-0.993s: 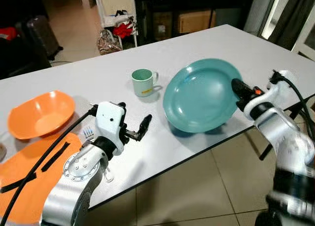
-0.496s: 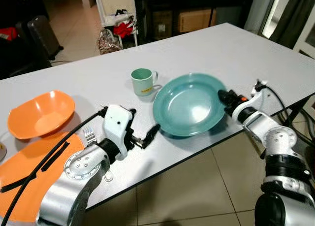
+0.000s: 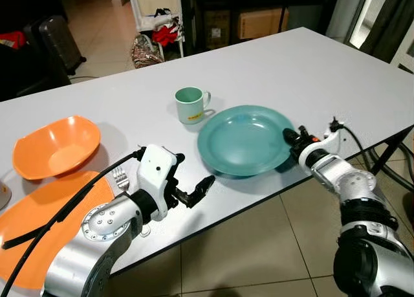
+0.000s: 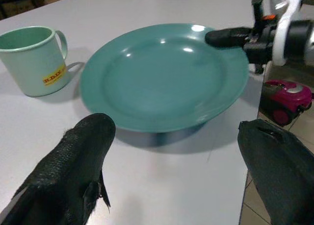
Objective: Setting the table
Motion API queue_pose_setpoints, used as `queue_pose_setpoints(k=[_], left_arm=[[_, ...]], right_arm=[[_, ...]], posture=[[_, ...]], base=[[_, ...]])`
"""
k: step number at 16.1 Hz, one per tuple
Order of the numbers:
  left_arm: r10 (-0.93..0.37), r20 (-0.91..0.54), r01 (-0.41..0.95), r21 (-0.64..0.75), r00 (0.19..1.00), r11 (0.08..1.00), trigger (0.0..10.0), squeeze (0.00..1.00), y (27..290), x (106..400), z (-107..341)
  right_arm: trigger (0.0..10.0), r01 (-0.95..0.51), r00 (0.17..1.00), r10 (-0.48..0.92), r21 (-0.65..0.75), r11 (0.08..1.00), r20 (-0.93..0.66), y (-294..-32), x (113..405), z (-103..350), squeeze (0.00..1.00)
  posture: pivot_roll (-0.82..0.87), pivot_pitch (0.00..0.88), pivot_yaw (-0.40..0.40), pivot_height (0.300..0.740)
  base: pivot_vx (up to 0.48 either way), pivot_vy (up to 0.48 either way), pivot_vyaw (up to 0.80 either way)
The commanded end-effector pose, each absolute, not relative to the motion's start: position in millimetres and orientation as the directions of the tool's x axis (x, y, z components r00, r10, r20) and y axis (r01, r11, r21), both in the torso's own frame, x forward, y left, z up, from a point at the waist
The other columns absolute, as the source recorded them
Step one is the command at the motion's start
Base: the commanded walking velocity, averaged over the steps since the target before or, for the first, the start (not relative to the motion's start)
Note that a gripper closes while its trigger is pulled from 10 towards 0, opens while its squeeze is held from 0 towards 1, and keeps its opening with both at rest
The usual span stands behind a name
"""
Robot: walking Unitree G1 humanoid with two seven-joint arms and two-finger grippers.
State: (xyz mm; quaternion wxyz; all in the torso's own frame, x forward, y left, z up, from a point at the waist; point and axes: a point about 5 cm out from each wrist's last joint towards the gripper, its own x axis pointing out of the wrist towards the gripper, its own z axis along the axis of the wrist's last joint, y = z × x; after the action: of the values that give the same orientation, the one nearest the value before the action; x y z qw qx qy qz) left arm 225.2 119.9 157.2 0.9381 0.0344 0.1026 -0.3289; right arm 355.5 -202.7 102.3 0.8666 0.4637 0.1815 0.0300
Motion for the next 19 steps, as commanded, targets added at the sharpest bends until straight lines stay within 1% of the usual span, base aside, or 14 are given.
queue_pose_setpoints(k=[1, 2, 7, 9, 10, 13, 15, 16, 18, 19], left_arm=[[-0.614, -0.218, 0.63, 0.003, 0.758, 0.777, 10.0, 0.0, 120, 223, 159], [-0.613, -0.222, 0.629, 0.003, 0.759, 0.777, 10.0, 0.0, 121, 222, 159], [-0.598, -0.224, 0.616, 0.011, 0.769, 0.788, 10.0, 0.0, 123, 222, 159], [-0.598, -0.225, 0.615, 0.007, 0.769, 0.789, 10.0, 0.0, 122, 222, 157], [-0.596, -0.226, 0.613, 0.003, 0.77, 0.79, 10.0, 0.0, 120, 223, 155], [-0.598, -0.223, 0.613, 0.002, 0.77, 0.79, 10.0, 0.0, 119, 224, 154], [-0.598, -0.215, 0.614, 0.007, 0.772, 0.79, 10.0, 0.0, 119, 224, 154], [-0.583, -0.208, 0.599, 0.016, 0.785, 0.801, 10.0, 0.0, 121, 224, 155], [-0.537, -0.193, 0.55, 0.017, 0.822, 0.835, 10.0, 0.0, 125, 226, 156], [-0.438, -0.134, 0.444, 0.012, 0.889, 0.896, 10.0, 0.0, 134, 230, 161]], right_arm=[[10.0, 0.086, 0.945, 0.215, 0.819, 0.567, -0.248, -202, 362, 113, 0.06], [10.0, 0.096, 0.945, 0.208, 0.82, 0.564, -0.254, -202, 364, 111, 1.0], [10.0, 0.101, 0.948, 0.199, 0.827, 0.553, -0.249, -214, 356, 106, 1.0], [10.0, 0.088, 0.951, 0.205, 0.841, 0.534, -0.23, -219, 345, 106, 1.0], [10.0, 0.089, 0.951, 0.204, 0.84, 0.536, -0.232, -224, 333, 102, 1.0], [10.0, 0.088, 0.952, 0.2, 0.836, 0.542, -0.23, -229, 321, 102, 1.0], [10.0, 0.048, 0.954, 0.216, 0.816, 0.577, -0.209, -234, 302, 107, 1.0], [10.0, 0.011, 0.953, 0.233, 0.788, 0.616, -0.195, -236, 286, 114, 1.0], [10.0, -0.032, 0.949, 0.253, 0.747, 0.664, -0.185, -239, 267, 122, 1.0], [10.0, -0.115, 0.94, 0.295, 0.652, 0.749, -0.174, -241, 244, 140, 1.0]], posture=[[-0.07, 0.024, 0.077, 0.74], [-0.06, 0.021, 0.072, 0.74], [-0.06, 0.004, 0.061, 0.74], [-0.07, 0.0, 0.066, 0.74], [-0.08, 0.0, 0.071, 0.74], [-0.09, 0.0, 0.074, 0.74], [-0.09, 0.0, 0.076, 0.74], [-0.1, 0.0, 0.077, 0.74], [-0.1, 0.0, 0.076, 0.74], [-0.11, 0.0, 0.076, 0.74]], base=[[0.0, 0.0, 0.0], [0.0, 0.0, 0.0], [0.0, 0.0, 0.0], [0.0, 0.0, 0.0], [0.0, 0.0, 0.0], [0.0, 0.0, 0.0], [0.0, 0.0, 0.0], [0.0, 0.0, 0.0], [0.0, 0.0, 0.0], [0.0, 0.0, 0.0]])
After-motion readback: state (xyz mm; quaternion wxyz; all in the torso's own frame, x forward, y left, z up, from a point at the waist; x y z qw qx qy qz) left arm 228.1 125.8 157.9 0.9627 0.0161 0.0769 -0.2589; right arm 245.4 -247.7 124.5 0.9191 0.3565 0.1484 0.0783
